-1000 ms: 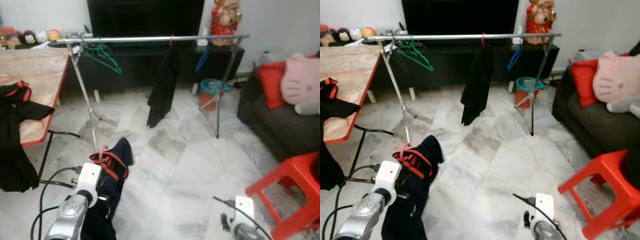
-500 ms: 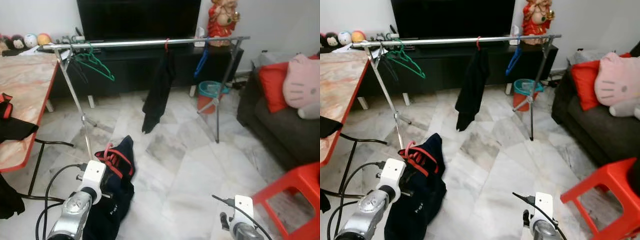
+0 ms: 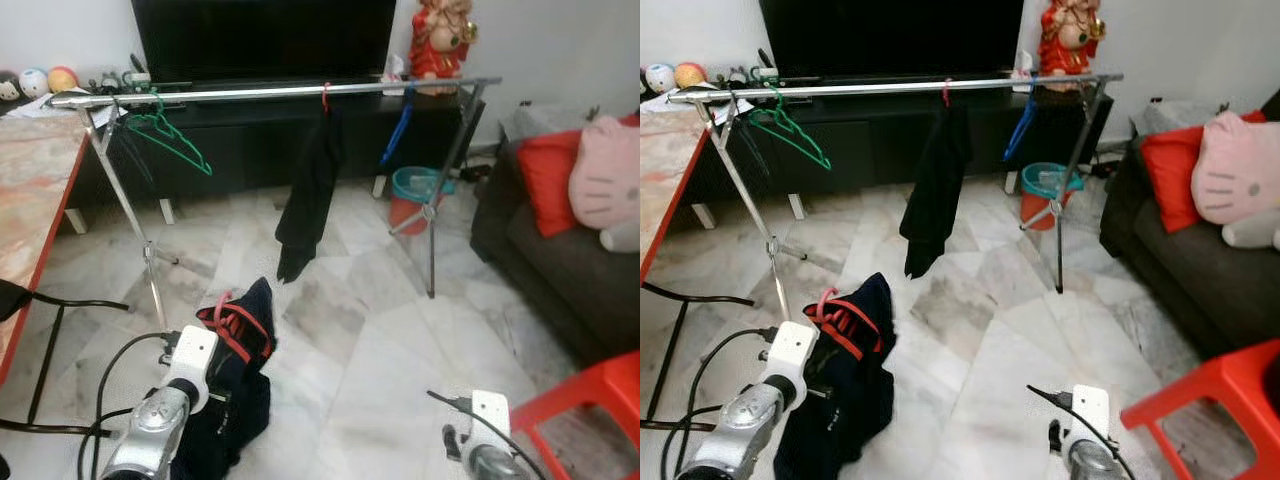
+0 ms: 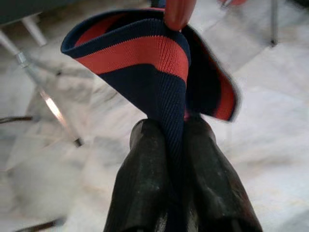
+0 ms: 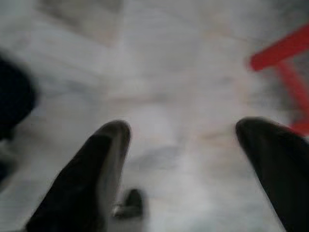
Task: Hang hanger
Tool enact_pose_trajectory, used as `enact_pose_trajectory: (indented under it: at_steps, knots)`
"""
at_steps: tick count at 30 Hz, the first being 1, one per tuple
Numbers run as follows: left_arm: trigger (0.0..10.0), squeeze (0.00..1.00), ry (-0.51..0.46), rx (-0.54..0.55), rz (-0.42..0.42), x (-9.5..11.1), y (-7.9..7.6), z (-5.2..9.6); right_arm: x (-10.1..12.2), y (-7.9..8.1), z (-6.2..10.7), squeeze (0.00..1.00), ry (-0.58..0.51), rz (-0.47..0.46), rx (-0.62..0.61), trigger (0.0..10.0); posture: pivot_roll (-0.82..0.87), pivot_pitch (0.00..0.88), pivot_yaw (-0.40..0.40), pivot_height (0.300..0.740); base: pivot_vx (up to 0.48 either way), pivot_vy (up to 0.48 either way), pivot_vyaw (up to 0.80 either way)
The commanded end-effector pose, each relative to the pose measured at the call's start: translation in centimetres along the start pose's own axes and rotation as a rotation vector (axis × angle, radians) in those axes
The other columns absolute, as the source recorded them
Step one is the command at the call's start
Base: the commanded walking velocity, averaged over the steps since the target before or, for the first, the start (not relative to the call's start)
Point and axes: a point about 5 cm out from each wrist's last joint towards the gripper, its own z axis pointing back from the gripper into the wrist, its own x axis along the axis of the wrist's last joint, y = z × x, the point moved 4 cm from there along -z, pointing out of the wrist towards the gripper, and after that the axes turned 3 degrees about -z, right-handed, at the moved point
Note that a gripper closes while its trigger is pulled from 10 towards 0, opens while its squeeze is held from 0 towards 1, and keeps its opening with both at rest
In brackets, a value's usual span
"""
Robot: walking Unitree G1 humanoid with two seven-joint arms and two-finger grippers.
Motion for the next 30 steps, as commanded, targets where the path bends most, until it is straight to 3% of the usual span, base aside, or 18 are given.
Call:
enact_pose_trajectory:
  at_steps: [1,11,19,30]
  knots:
    - [10.0,0.0,-0.061,-0.013,-0.01,1.6,-0.5,-0.5,-0.3,-1.4,0.0,0.0,0.009,0.008,-0.032,10.0,-0.07,0.0,-0.042,0.732,0.337,0.0,0.0]
    - [10.0,0.0,-0.054,-0.013,-0.006,1.6,-0.6,-0.7,-0.3,-1.4,0.0,0.0,0.01,0.004,-0.029,10.0,-0.07,0.0,-0.037,0.732,0.336,0.0,0.0]
    - [10.0,0.0,-0.05,0.052,0.065,0.9,0.2,-0.3,-0.7,-1.7,0.1,0.0,0.004,-0.017,-0.051,10.0,-0.08,0.0,-0.039,0.732,0.344,0.0,0.0]
    - [10.0,0.0,-0.115,0.23,0.135,0.9,4.0,1.4,-1.6,-2.5,0.3,0.0,0.003,-0.009,-0.091,10.0,-0.08,0.0,-0.064,0.732,0.353,0.0,0.0]
